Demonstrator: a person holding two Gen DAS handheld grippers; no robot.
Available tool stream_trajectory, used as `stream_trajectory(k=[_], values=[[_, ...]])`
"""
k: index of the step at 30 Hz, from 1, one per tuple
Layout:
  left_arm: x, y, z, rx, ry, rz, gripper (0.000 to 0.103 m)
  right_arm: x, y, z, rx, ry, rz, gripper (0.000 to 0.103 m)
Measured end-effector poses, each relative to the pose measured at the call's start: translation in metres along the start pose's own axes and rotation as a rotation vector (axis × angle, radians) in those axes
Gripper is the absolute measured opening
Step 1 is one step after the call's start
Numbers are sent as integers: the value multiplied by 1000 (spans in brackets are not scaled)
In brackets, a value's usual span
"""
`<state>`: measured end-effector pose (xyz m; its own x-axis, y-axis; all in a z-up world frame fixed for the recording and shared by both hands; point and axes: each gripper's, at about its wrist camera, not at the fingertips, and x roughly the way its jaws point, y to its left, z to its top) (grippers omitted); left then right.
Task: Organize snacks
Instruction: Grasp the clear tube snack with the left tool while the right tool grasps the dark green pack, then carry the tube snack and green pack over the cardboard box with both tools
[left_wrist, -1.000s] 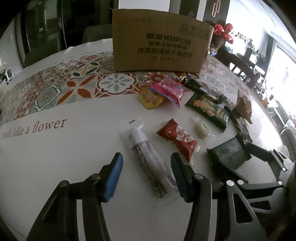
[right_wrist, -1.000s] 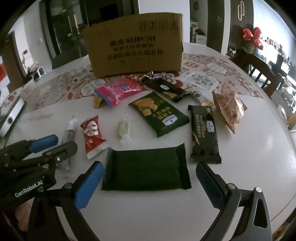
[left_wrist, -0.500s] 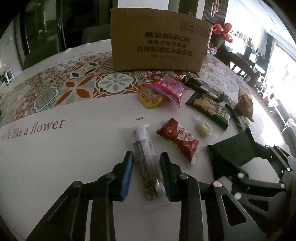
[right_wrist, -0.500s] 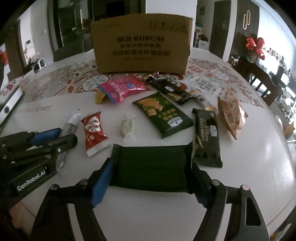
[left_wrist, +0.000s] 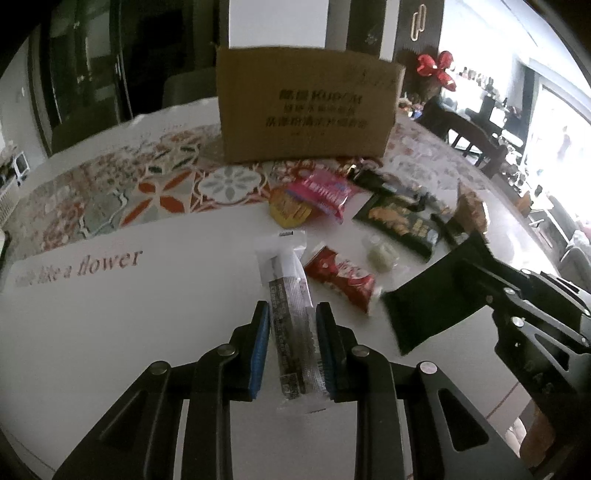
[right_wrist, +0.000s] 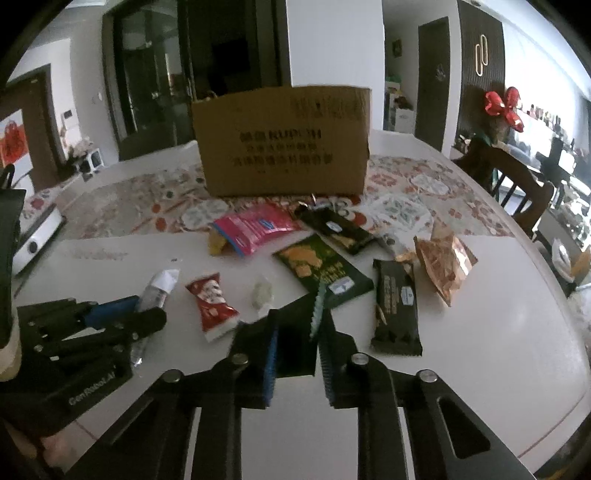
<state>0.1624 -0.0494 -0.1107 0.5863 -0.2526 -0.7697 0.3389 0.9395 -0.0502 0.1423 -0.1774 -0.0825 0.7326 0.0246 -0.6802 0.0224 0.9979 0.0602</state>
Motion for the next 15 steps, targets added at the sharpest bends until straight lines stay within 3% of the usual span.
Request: stream_trajectory(k=[15], values=[[-42,-17,17,37,-113,-37,24,-26,6,9,-23,-71,50,10]])
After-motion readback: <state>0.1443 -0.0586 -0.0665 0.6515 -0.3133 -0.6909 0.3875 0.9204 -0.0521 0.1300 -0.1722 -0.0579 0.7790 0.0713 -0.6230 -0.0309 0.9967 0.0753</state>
